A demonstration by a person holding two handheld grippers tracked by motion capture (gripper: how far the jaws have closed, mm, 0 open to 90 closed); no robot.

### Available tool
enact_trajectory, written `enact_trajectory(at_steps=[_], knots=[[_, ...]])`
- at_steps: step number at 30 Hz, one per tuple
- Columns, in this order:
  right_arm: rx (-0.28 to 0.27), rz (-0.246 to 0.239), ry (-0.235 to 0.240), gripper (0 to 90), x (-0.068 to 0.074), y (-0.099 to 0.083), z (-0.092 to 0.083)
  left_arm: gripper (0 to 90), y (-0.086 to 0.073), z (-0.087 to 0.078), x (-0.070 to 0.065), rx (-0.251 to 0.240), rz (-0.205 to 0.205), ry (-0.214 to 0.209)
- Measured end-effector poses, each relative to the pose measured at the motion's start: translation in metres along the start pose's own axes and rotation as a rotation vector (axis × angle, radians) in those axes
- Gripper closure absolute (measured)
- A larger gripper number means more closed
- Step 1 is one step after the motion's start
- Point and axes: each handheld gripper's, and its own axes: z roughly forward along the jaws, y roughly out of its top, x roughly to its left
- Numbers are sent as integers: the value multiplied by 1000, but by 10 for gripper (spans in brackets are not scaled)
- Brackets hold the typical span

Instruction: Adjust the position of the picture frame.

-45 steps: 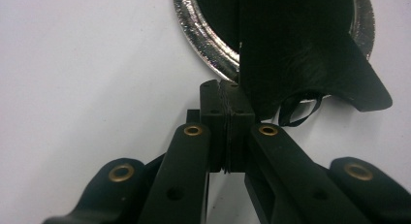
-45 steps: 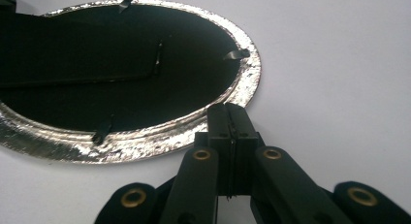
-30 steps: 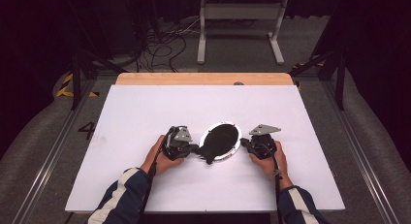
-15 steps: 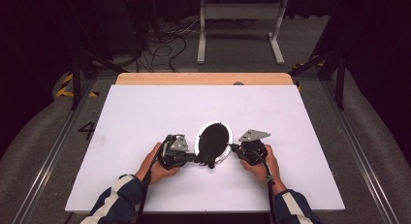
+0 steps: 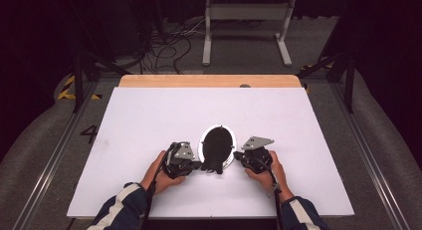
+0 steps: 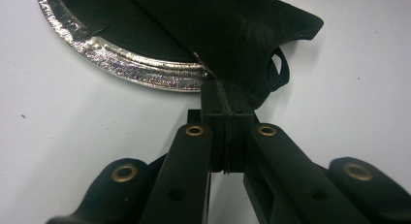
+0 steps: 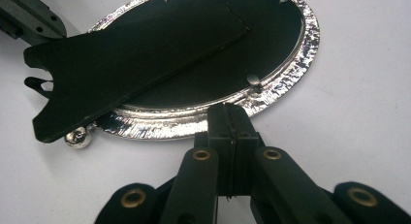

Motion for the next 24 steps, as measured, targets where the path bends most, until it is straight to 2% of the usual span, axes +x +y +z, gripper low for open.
enact_trajectory(at_steps=[1, 4, 7, 24], knots=[[2, -1, 3, 900, 0, 0, -1, 899, 0, 1, -2, -5, -13, -14], [3, -8, 6, 900, 2, -2, -2, 899, 0, 2, -4, -10, -1, -14], [4, -12, 11, 900, 3, -3, -4, 898, 0, 3, -5, -19, -12, -21], [8, -17, 21, 900, 8, -5, -6, 898, 2, 6, -7, -32, -11, -6]])
